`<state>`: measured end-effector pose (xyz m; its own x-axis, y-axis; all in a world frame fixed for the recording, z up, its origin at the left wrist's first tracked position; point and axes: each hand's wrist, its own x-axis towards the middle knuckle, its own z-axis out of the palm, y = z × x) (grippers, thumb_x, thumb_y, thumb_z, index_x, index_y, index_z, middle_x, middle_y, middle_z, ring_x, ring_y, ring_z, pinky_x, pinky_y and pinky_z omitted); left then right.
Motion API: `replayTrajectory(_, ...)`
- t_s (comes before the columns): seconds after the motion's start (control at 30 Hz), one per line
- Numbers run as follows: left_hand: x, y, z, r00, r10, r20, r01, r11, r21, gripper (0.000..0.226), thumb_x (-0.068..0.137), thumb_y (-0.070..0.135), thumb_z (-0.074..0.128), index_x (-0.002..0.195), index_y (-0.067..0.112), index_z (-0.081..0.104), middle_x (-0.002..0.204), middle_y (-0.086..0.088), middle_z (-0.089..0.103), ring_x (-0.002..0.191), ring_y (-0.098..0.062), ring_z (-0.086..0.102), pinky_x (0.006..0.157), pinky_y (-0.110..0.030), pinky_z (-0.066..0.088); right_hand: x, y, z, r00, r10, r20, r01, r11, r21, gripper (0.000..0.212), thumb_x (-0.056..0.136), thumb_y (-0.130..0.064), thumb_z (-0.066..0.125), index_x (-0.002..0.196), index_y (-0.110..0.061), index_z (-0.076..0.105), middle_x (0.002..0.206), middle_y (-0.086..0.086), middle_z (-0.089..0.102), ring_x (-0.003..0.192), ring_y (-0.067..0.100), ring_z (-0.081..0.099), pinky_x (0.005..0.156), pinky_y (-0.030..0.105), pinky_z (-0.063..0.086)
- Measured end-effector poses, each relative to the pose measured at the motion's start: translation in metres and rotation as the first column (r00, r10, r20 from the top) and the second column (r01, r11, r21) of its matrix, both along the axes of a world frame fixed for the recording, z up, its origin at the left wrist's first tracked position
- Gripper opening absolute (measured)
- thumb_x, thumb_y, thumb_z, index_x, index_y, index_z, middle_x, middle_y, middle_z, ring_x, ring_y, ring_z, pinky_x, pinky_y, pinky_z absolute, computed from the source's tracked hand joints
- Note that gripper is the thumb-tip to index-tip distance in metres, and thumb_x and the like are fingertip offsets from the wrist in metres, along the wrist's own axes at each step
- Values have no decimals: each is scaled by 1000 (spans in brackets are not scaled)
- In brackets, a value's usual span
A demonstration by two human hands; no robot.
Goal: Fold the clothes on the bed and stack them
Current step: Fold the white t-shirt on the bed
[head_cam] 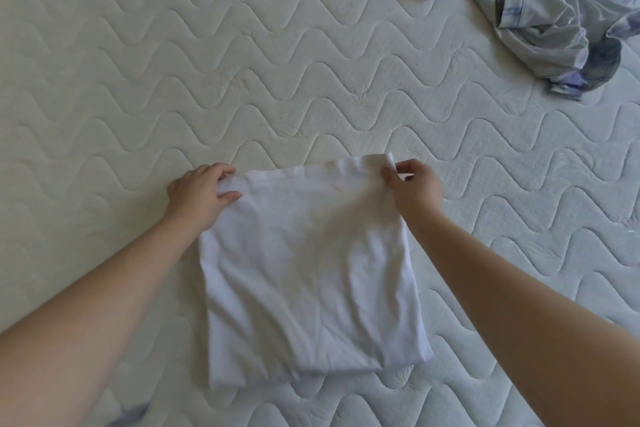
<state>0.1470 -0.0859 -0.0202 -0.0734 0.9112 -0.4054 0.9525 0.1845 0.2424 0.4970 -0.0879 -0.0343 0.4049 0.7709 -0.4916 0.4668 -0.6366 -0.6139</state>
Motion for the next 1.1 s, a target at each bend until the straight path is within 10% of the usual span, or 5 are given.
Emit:
replayTrajectory(0.23,-14,13,-8,997,-1,72,6,998,-70,47,75,28,83,116,14,64,113,-14,59,109,-35,54,95,-40,43,6,2,-1,994,66,91,-59,995,-75,16,89,-39,62,92,-23,63,83,-11,64,85,19,65,67,33,49)
replayTrajectory(0.37,-20,20,-12,992,1,123,24,980,-199,51,73,28,85,114,9,60,115,-13,62,106,-32,58,86,-35,43,3,15,1,977,212,29,-211,977,-24,40,86,-40,68,121,-25,56,106,-9,58,96,15,59,72,28,44)
replayTrajectory(0.8,-20,22,4,995,-92,43,100,964,-247,36,72,27,84,98,14,63,100,-11,69,95,-30,62,74,-33,45,-23,67,16,424,883,201,-772,468,-429,55,77,-51,75,124,-28,60,125,6,47,123,30,39,100,40,34)
replayTrajectory(1.0,-25,14,13,995,-21,101,42,977,-210,20,77,27,80,89,15,71,86,-9,69,88,-30,64,65,-29,37,-25,63,31,452,873,182,-805,487,-339,24,78,-33,75,94,-23,60,96,0,63,90,21,57,61,28,38)
replayTrajectory(1.1,-25,7,29,992,-4,130,23,990,-140,17,76,25,80,80,13,68,76,-6,66,79,-28,62,62,-31,39,-18,60,47,485,852,197,-785,523,-330,31,78,-37,75,103,-24,63,99,1,65,89,20,56,67,29,44)
